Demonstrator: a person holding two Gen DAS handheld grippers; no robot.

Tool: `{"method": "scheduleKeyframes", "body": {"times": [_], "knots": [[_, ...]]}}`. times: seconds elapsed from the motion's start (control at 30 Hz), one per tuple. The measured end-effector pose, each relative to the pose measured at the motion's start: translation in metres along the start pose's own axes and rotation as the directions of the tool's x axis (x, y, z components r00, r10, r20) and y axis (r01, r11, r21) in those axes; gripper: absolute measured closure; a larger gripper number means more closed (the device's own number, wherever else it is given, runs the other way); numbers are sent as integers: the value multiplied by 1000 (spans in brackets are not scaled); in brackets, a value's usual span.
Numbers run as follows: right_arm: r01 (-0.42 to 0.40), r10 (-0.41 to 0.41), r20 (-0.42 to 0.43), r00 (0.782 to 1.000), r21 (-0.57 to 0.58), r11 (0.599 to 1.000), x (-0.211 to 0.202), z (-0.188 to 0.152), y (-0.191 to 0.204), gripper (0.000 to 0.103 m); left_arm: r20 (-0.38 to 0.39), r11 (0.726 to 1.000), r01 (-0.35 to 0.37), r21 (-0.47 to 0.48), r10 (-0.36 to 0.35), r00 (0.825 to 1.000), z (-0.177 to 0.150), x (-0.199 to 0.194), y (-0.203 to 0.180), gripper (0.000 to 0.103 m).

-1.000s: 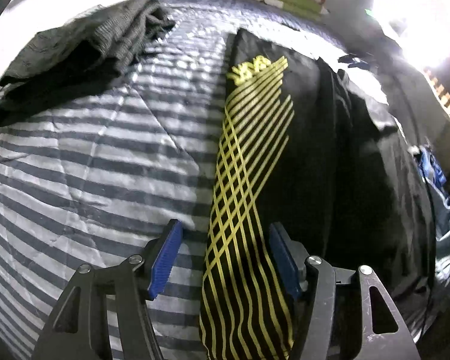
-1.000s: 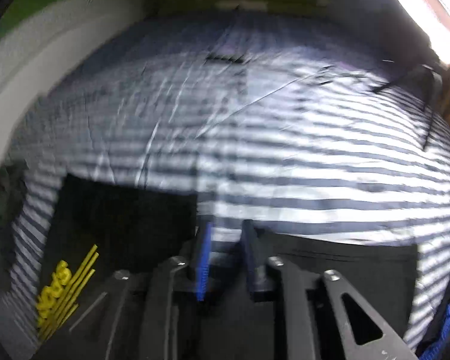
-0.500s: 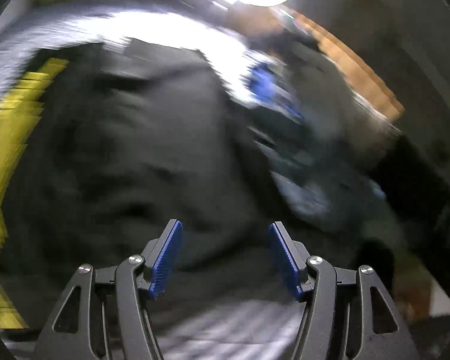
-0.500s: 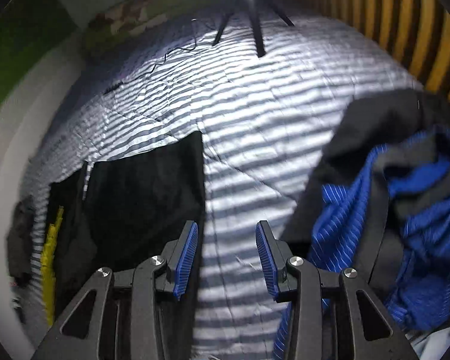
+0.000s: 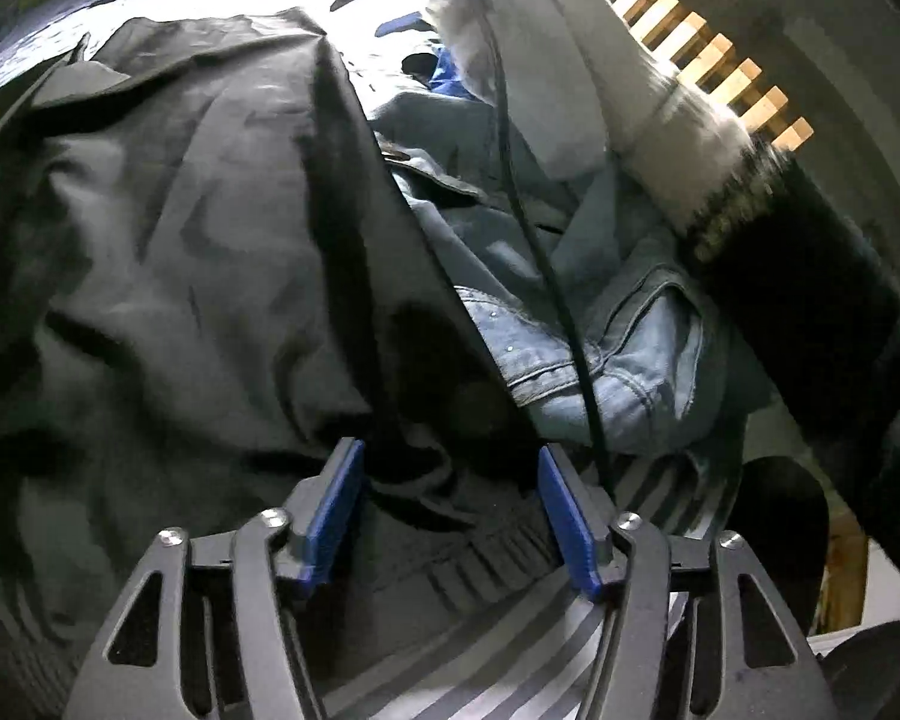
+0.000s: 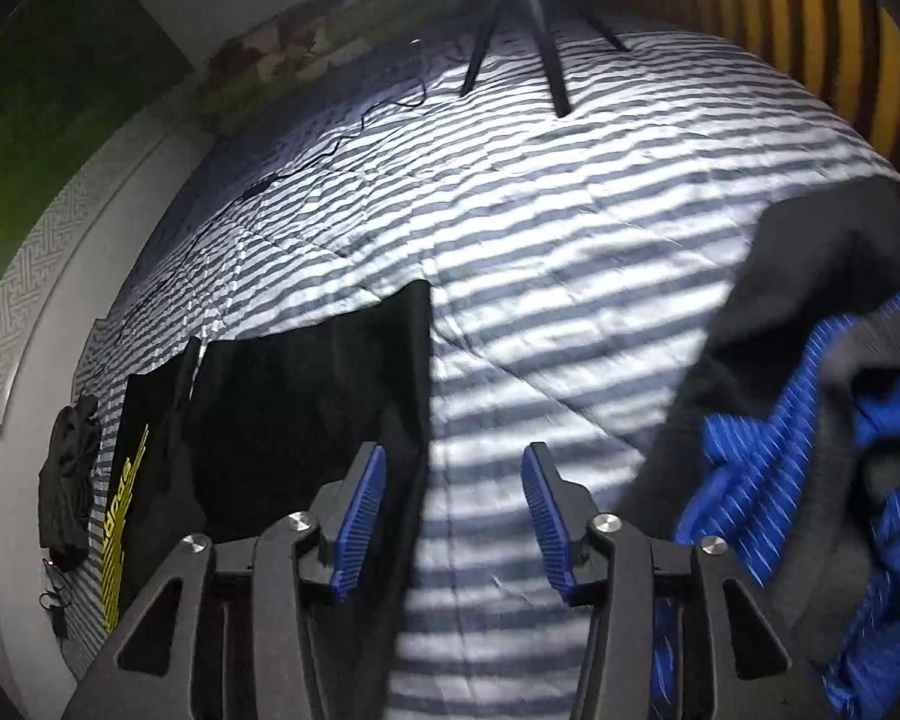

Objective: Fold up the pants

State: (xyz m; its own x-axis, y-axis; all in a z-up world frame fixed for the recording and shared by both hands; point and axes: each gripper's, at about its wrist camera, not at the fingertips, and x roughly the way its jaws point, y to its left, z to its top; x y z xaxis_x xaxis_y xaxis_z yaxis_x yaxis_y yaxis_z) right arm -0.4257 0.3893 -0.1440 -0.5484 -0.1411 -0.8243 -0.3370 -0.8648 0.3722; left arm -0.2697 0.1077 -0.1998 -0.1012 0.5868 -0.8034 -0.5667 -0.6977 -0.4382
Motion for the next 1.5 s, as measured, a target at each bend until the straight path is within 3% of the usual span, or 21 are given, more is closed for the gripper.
{"method": "scheduleKeyframes", "body": {"times": [0.03,0.1,0.17,0.2,0.23,0.27,0.33,0.4,0.47,0.57,0.7,0.83,0.9,0.97,1.03,1.1,1.13,1.2,1.3,1.4,1.5], "knots": [[7,-7,-21,1000,-8,1000,7,4,3,57,2,1000,-2,9,2,1000,1,1,-1,67],[50,-52,-51,997,-32,998,21,11,11,57,-1,998,-31,46,31,1000,2,6,-2,92],[93,-97,-58,994,-64,994,36,16,21,57,4,998,-32,61,32,999,-7,2,-6,100],[89,-93,-60,994,-75,993,40,17,24,60,4,997,-23,70,23,1000,-7,2,-5,101],[95,-100,-51,994,-86,992,43,17,28,85,5,997,-21,74,21,1000,-7,0,-5,102],[120,-126,-48,991,-109,987,45,16,34,101,10,997,-8,71,7,1000,-6,-4,-5,102],[132,-138,-39,990,-127,983,41,14,40,102,29,998,55,35,-56,998,-3,-16,-3,102],[134,-130,36,991,-144,980,19,14,42,102,58,991,128,29,-130,990,2,-32,-8,103],[128,-120,91,989,-83,988,-5,16,31,102,90,985,165,55,-170,981,4,-44,-18,103],[152,-144,160,976,-35,988,-26,16,16,102,97,985,138,99,-148,984,5,-46,-22,103],[220,-216,94,972,-36,975,-4,12,9,102,53,987,159,22,-160,986,1,-24,-4,103],[141,-146,168,975,42,989,-22,12,0,102,77,982,185,40,-188,979,-3,-31,-8,103],[163,-172,227,959,57,985,-33,11,1,102,85,981,182,64,-187,979,-2,-36,-14,103],[281,-283,165,945,34,959,-21,11,-1,102,53,982,184,47,-187,981,0,-27,-9,103],[309,-306,89,948,-17,951,-10,11,2,101,2,982,187,21,-187,982,0,-19,-2,102],[341,-339,47,940,-41,939,-12,14,7,93,-18,979,202,-2,-202,979,-1,-24,3,88],[371,-367,74,927,-49,927,-19,16,12,84,-4,983,184,22,-184,983,-4,-33,3,82],[409,-394,153,906,-78,909,-39,18,33,77,58,991,124,54,-127,990,-9,-56,9,80],[305,-278,157,948,-188,934,-46,19,79,75,151,997,71,-6,-69,986,-17,-93,43,75],[220,-193,115,974,-318,922,-20,13,143,72,238,990,-97,-102,119,964,-24,-119,81,73],[123,-119,35,992,-368,922,22,7,194,72,224,963,-164,-214,212,951,-33,-134,123,72]]}}
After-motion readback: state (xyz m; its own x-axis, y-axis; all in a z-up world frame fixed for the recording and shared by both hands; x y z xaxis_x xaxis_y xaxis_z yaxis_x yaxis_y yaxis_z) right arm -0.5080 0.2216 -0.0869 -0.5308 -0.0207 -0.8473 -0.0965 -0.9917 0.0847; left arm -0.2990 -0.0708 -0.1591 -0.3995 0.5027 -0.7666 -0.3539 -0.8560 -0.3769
